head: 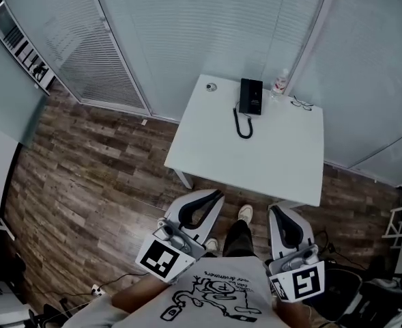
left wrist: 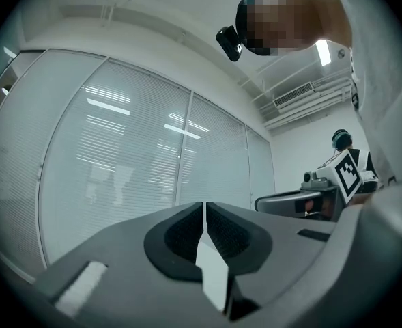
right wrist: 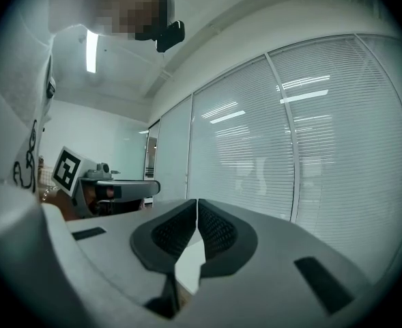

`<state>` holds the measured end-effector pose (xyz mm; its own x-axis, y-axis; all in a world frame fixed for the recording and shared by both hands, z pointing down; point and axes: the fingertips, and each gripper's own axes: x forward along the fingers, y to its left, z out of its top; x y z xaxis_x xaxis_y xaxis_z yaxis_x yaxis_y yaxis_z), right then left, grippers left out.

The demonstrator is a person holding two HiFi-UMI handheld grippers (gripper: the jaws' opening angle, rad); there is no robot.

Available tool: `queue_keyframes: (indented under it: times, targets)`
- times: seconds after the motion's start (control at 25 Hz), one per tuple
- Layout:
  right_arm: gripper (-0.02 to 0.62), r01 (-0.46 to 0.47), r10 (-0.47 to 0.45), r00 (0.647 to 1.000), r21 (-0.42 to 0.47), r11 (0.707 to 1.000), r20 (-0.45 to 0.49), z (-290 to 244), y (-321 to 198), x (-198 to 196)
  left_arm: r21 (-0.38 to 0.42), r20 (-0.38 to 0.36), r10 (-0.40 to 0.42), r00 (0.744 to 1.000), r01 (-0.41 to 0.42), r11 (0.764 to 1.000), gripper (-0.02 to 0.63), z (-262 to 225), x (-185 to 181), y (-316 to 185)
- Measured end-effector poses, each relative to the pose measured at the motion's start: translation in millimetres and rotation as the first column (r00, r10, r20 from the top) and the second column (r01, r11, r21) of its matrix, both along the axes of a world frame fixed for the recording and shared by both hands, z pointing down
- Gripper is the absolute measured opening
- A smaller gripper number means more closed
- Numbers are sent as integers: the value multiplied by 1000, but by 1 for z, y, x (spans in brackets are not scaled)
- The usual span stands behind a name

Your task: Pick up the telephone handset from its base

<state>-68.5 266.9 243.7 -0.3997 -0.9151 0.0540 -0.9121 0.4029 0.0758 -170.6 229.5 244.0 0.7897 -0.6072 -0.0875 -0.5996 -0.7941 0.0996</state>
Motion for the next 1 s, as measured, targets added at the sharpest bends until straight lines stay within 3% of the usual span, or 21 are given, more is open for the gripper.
queue_keyframes:
  times: [0.44, 1.0]
  targets:
    - [8, 39, -39, 999, 4, 999, 19, 2, -78, 51, -1, 19, -34, 999, 34, 999, 15, 1, 49, -75]
    - [8, 96, -96, 995, -1, 995, 28, -1, -195, 168, -6, 41, -78, 996, 79, 997, 15, -6, 168, -192]
